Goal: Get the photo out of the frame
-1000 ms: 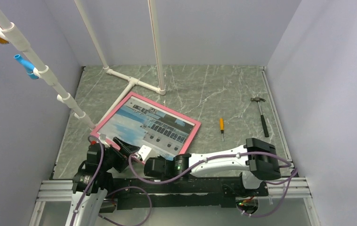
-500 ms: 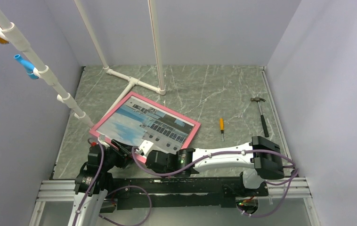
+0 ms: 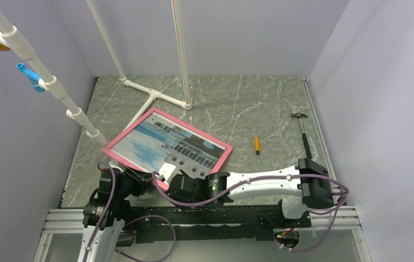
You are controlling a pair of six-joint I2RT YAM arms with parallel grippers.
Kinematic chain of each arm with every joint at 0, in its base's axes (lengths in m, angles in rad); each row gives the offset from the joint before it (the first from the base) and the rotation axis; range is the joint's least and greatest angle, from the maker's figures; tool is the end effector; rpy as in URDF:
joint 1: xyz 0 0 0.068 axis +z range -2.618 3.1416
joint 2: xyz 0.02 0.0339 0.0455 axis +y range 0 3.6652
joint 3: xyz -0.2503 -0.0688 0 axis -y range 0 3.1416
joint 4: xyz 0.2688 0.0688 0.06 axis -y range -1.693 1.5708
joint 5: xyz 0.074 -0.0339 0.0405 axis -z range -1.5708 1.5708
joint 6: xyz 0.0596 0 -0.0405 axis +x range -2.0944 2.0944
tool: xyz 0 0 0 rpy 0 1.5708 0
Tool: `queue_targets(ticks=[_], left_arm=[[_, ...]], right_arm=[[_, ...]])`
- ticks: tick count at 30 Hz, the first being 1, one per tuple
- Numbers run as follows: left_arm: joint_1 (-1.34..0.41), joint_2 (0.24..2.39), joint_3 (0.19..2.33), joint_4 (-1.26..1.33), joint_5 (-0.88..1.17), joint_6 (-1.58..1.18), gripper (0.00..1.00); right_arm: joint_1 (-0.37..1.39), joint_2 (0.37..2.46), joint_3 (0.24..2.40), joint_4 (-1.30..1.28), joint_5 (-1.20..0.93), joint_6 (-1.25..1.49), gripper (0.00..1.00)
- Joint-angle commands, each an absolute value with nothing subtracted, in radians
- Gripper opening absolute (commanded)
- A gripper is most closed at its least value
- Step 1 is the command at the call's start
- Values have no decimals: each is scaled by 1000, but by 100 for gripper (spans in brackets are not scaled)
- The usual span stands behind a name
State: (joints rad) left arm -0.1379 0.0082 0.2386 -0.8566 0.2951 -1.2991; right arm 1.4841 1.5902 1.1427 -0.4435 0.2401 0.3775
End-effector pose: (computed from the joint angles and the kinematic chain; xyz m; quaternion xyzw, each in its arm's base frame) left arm 0.1203 -0.0342 0.1586 -0.4272 0.7732 -0.3948 0.2526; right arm 0.0467 0.3734 0.1990 -0.4579 0.8173 0.1981 0.2882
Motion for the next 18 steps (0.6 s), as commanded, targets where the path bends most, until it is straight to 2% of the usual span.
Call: queue_targets(ticks=[1, 4, 7, 12, 14, 18], left_arm=[[-139, 52, 363, -891, 315, -1288, 0], [-140, 124, 451, -944, 291, -1268, 0], [-139, 187, 535, -984, 268, -1244, 0], [-139, 265, 606, -983, 286, -1242, 0], [-139, 287, 619, -968, 305, -1248, 0], [-140, 317, 658, -994, 284, -1253, 0]], right_arm=[[1565, 1507, 1221, -480, 356, 307, 70], [1638, 1430, 1162, -446, 469, 233, 80], [1697, 1297, 1040, -347, 546, 121, 84], [1756, 1073, 826, -168, 554, -96, 90], [1765, 1023, 761, -105, 524, -191, 97], [1771, 991, 699, -29, 575, -263, 98]])
